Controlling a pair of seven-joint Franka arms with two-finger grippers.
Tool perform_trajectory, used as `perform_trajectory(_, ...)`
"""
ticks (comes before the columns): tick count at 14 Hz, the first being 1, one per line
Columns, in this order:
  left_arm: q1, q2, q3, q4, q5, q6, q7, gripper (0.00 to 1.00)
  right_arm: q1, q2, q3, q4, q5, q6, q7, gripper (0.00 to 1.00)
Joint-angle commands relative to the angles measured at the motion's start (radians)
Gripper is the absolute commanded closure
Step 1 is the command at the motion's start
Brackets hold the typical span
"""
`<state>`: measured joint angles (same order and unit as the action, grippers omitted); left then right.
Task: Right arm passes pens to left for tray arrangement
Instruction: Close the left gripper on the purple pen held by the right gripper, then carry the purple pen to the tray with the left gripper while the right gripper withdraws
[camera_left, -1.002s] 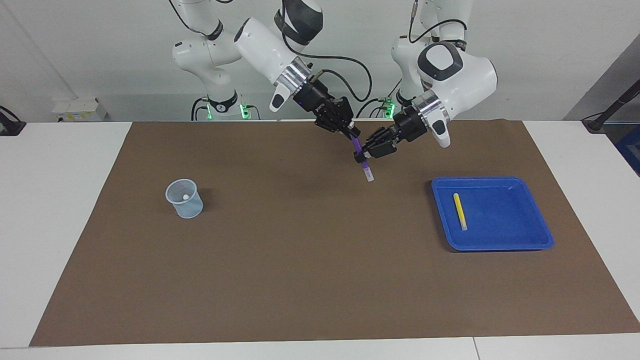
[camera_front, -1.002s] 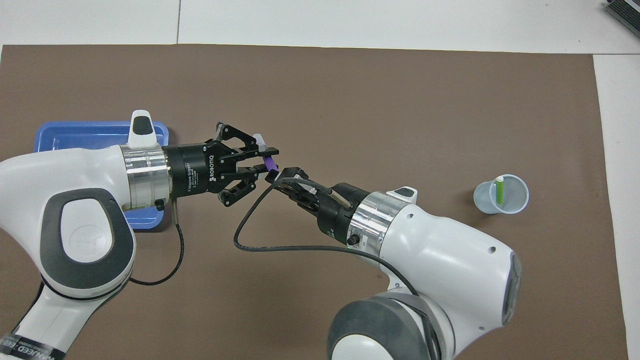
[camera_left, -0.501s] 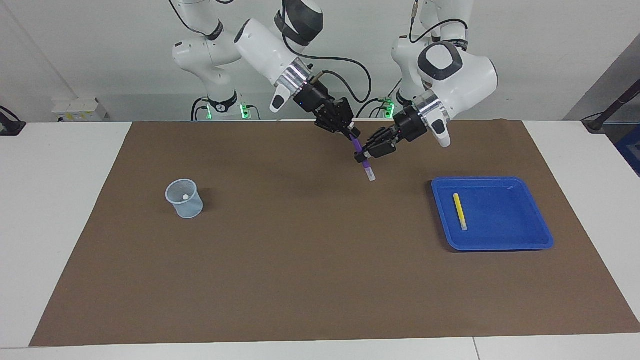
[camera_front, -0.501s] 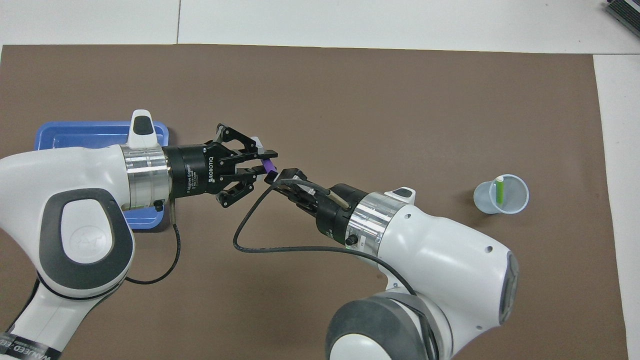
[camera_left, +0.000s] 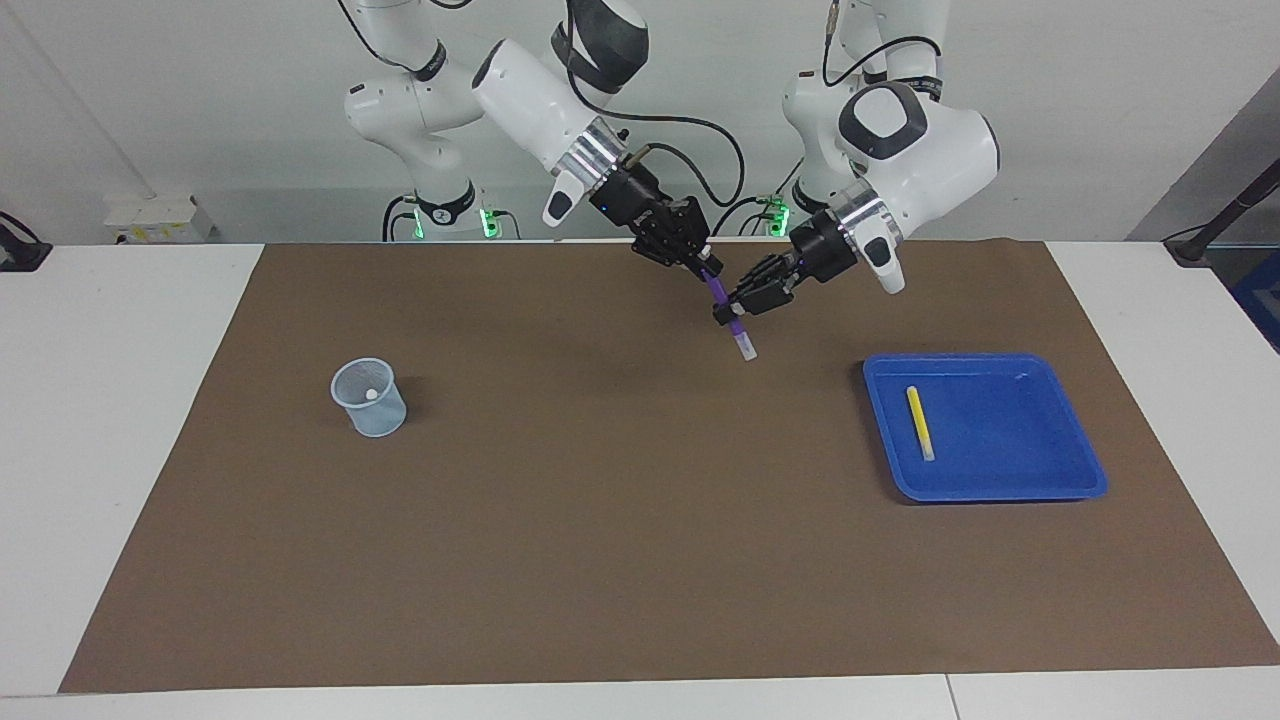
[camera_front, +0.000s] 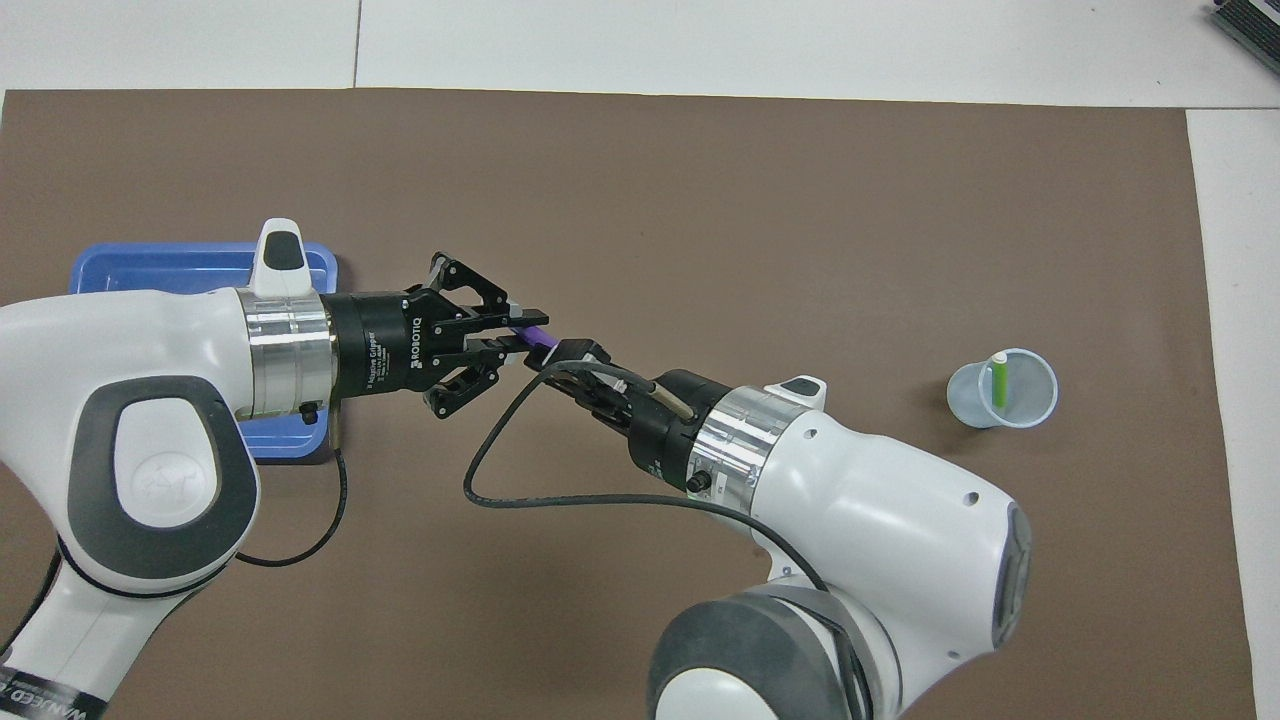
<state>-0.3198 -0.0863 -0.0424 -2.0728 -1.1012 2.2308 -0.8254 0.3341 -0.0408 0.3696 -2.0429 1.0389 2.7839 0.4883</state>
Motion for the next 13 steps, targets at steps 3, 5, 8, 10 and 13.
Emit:
perform_trajectory(3, 0.010, -0.021, 0.001, -0.012, 0.050, -0.028, -0.012, 1.00, -0.017, -0.013, -0.003, -0.005, 0.026, -0.050, -0.013, 0.00)
perform_trajectory(5, 0.010, -0.021, 0.001, -0.012, 0.053, -0.028, -0.014, 1.00, -0.062, -0.019, -0.006, -0.008, 0.001, -0.130, -0.019, 0.00)
perform_trajectory(8, 0.011, -0.021, 0.001, -0.012, 0.101, -0.034, -0.005, 1.00, -0.162, -0.021, -0.006, 0.003, -0.280, -0.326, -0.034, 0.00)
perform_trajectory(10, 0.022, -0.021, 0.003, -0.010, 0.165, -0.062, 0.018, 1.00, -0.230, -0.021, -0.006, 0.026, -0.538, -0.484, -0.083, 0.00)
perform_trajectory(13, 0.083, -0.026, 0.001, 0.002, 0.237, -0.157, 0.145, 1.00, -0.321, -0.034, -0.008, 0.026, -0.670, -0.636, -0.283, 0.00)
